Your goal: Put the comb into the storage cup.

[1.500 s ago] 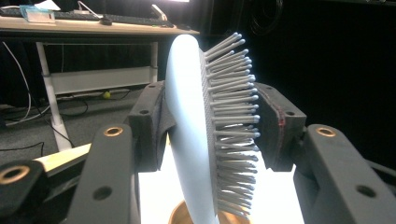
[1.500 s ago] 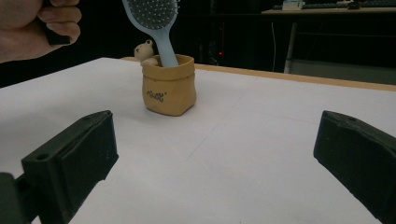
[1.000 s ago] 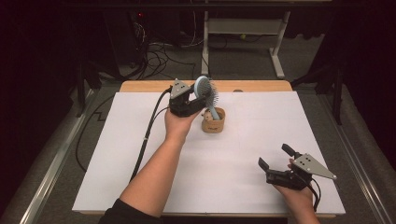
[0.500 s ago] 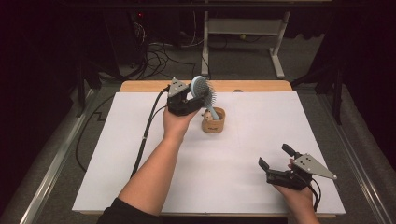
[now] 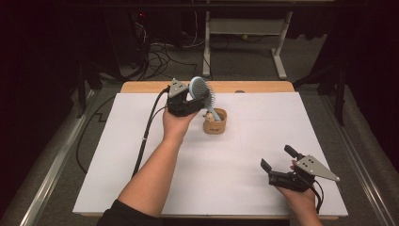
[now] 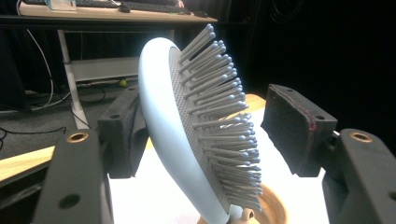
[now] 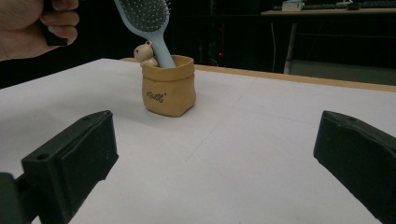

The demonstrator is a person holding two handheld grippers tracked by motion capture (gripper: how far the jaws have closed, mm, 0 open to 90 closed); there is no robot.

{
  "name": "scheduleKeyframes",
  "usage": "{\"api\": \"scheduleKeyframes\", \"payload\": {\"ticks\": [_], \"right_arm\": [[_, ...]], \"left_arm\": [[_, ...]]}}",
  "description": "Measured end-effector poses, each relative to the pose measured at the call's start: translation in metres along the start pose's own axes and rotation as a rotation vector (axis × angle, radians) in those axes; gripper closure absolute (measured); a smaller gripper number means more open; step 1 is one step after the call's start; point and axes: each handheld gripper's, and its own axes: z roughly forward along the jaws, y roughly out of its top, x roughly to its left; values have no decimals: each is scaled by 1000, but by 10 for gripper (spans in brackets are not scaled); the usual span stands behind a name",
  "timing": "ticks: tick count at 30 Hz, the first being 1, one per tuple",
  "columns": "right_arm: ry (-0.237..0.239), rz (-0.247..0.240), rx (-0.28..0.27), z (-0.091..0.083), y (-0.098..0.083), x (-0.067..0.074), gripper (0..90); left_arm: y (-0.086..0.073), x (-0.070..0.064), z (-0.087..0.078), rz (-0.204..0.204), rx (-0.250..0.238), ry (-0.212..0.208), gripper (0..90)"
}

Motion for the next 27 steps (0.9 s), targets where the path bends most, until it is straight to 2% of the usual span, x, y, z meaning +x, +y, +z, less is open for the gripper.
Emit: {"api": "scheduleKeyframes", "payload": {"ticks": [13, 17, 23, 27], "right_arm": [[-3, -2, -1, 0, 0, 1, 0], [-3, -2, -1, 0, 0, 0, 0], [-7, -3, 0, 0, 0, 0, 0], [-7, -3, 1, 0, 0, 1, 1]], "left_arm": [[0, 6, -1, 9, 17, -1, 273], [-1, 10, -2, 27, 26, -1, 244], [-1, 15, -3, 13, 32, -4, 188], [0, 16, -4, 11, 31, -14, 185]]}}
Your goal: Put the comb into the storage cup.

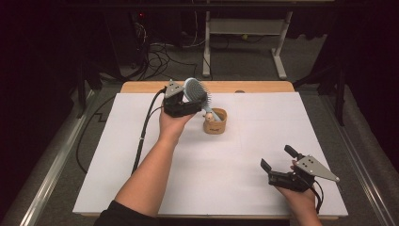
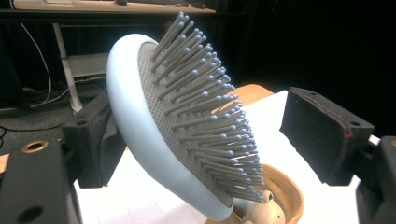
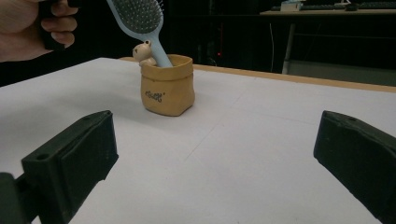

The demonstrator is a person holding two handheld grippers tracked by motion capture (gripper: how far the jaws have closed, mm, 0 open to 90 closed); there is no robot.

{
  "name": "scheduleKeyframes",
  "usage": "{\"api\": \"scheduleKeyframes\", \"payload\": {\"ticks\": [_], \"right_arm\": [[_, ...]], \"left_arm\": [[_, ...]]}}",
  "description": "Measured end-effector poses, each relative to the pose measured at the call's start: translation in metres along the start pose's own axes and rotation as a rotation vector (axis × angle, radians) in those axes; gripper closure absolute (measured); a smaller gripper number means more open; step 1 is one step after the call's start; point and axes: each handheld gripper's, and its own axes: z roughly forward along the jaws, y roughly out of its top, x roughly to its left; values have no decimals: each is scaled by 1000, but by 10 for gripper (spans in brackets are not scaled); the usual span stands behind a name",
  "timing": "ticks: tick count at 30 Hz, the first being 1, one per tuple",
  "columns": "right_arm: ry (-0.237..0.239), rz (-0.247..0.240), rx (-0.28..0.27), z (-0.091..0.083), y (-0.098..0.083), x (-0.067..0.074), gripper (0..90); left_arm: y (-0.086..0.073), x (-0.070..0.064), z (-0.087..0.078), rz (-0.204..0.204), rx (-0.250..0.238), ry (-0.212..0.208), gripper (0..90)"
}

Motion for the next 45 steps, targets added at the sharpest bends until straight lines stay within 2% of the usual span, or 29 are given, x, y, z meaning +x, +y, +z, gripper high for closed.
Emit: {"api": "scheduleKeyframes", "payload": {"ticks": [16, 24, 32, 45], "right_arm": [[1, -2, -4, 0, 0, 0, 0], [0, -2, -2, 0, 0, 0, 1], [-4, -8, 0, 0, 0, 1, 1], [-12, -11, 8, 1, 0, 2, 1]], "left_arm": [[-2, -1, 0, 1, 2, -2, 146], [0, 1, -3, 9, 10, 5, 56], [-2, 6, -23, 4, -1, -9, 18], [-19, 23, -65, -8, 26, -22, 17]]}}
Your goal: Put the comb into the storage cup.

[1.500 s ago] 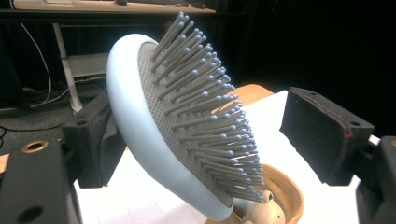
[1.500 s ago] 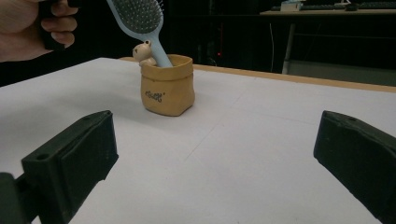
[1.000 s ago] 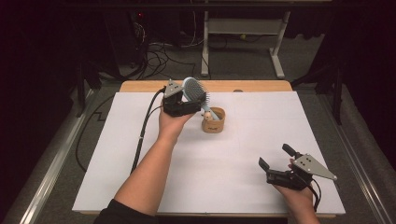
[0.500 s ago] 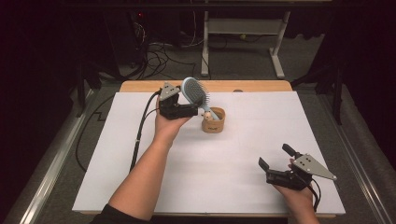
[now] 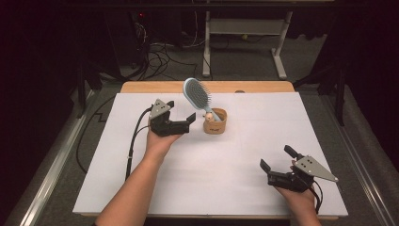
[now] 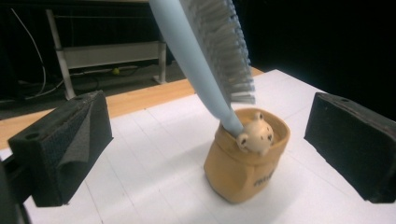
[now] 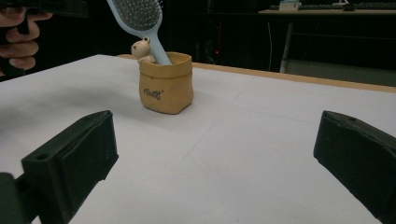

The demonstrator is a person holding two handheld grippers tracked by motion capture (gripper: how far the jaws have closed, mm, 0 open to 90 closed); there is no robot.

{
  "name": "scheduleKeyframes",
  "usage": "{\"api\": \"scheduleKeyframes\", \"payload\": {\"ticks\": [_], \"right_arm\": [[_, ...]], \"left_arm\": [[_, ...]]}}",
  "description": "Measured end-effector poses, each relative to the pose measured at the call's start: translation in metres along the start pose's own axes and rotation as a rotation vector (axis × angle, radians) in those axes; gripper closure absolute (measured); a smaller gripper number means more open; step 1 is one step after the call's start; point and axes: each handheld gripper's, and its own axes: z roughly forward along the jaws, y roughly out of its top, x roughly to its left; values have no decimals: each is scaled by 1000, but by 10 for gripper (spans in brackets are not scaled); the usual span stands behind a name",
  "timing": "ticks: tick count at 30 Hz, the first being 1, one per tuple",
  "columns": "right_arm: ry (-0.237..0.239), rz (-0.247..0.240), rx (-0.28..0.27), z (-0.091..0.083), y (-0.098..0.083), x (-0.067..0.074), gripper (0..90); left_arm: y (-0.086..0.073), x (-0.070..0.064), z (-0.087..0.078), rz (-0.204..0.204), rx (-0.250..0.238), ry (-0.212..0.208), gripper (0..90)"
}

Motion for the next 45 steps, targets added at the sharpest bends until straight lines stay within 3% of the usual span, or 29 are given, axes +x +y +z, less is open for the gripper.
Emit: {"api": "scheduleKeyframes", "payload": {"ticks": [7, 16, 27, 32, 35, 38, 41, 45], "right_arm": [[-4, -2, 3, 0, 0, 0, 0], [-4, -4, 3, -1, 0, 1, 1], [-7, -3, 4, -1, 0, 1, 0], [-12, -2, 2, -2, 0, 0, 1], [-12, -1, -2, -3, 0, 1, 0], [-10, -4, -4, -4, 0, 2, 1], [-13, -4, -2, -5, 0, 2, 0], [-25, 0, -2, -8, -1, 3, 0]], "left_arm": [[-8, 10, -22, -46, 11, -12, 19], [-20, 18, -60, -35, 41, -4, 19], [-25, 19, -114, 5, 48, -21, 18], [-20, 22, -137, 1, 30, -21, 17], [-15, 26, -149, 20, 19, -14, 14], [-10, 31, -160, 1, 6, 1, 6], [-10, 33, -170, 36, -2, 9, 6], [-11, 31, -176, 58, 7, -11, 5]]}}
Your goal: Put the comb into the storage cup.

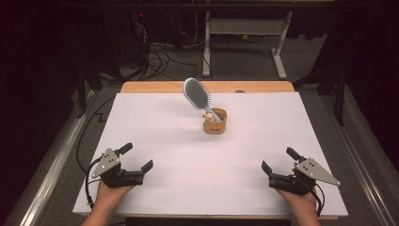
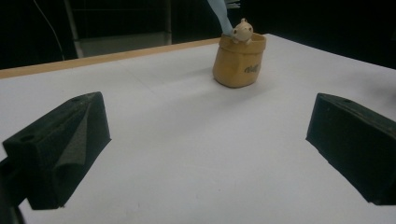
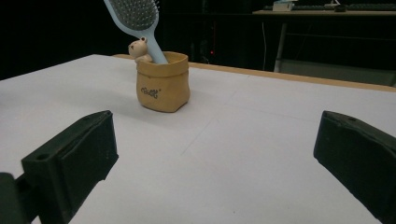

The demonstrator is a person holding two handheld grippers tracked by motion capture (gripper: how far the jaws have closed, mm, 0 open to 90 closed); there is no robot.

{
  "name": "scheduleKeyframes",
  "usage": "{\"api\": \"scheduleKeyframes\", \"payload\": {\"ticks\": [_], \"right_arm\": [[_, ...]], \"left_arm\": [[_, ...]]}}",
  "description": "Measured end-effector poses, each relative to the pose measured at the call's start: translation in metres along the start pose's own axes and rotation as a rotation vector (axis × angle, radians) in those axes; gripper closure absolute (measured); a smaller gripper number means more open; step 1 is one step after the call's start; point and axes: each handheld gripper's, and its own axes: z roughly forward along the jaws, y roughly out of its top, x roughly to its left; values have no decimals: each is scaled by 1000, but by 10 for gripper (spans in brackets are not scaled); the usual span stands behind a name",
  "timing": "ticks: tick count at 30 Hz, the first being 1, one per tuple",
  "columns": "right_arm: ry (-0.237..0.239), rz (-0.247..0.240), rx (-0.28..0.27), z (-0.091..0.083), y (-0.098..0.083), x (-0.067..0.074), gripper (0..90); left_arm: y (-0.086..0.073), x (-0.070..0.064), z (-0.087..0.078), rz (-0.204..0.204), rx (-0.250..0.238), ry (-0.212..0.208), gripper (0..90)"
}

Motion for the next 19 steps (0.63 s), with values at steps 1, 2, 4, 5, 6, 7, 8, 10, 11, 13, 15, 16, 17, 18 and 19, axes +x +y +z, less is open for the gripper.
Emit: {"api": "scheduleKeyframes", "payload": {"ticks": [1, 2, 4, 5, 6, 7, 8, 10, 11, 13, 15, 16, 17, 18, 19], "right_arm": [[-4, 4, 0, 0, 0, 0, 0], [-9, 4, -1, 0, 0, 0, 0], [-13, 10, 3, 0, 0, 0, 0], [-14, 6, 5, 0, 0, 0, 1], [-16, 2, 6, 0, 0, 0, 0], [-17, 2, 7, -1, -1, 0, 1], [-16, 2, 7, -1, -1, 0, 1], [-16, 5, 5, -3, -2, -1, 0], [-14, 9, 4, -4, -2, -1, 0], [-10, 5, 2, -4, -2, -2, 0], [-6, 4, 1, -4, -3, -3, 0], [-5, 5, 3, -3, -3, -3, 0], [-5, 6, 4, -3, -3, -3, 0], [-5, 3, 4, -2, -2, -3, 0], [-5, 2, 3, -2, -2, -3, 0]], "left_arm": [[0, -1, 0, 11, 1, -6, 5], [1, -1, 1, 10, -4, -9, 5], [2, 1, 1, 12, -1, -9, 5], [3, 2, 2, 5, -5, -7, 5], [3, 3, 2, -4, -8, -5, 5], [4, 4, 2, -10, -10, -4, 4], [4, 4, 2, -13, -13, -3, 5], [3, 3, 3, -8, -9, -2, 5], [3, 2, 3, -7, -11, -2, 5], [2, 0, 4, -3, -9, -2, 5], [1, -1, 4, 0, -7, -3, 5], [1, -1, 4, 4, -4, -2, 5], [0, -1, 4, 5, -3, -2, 5], [1, -1, 4, 2, -6, -1, 5], [1, -1, 4, 1, -9, -1, 5]]}}
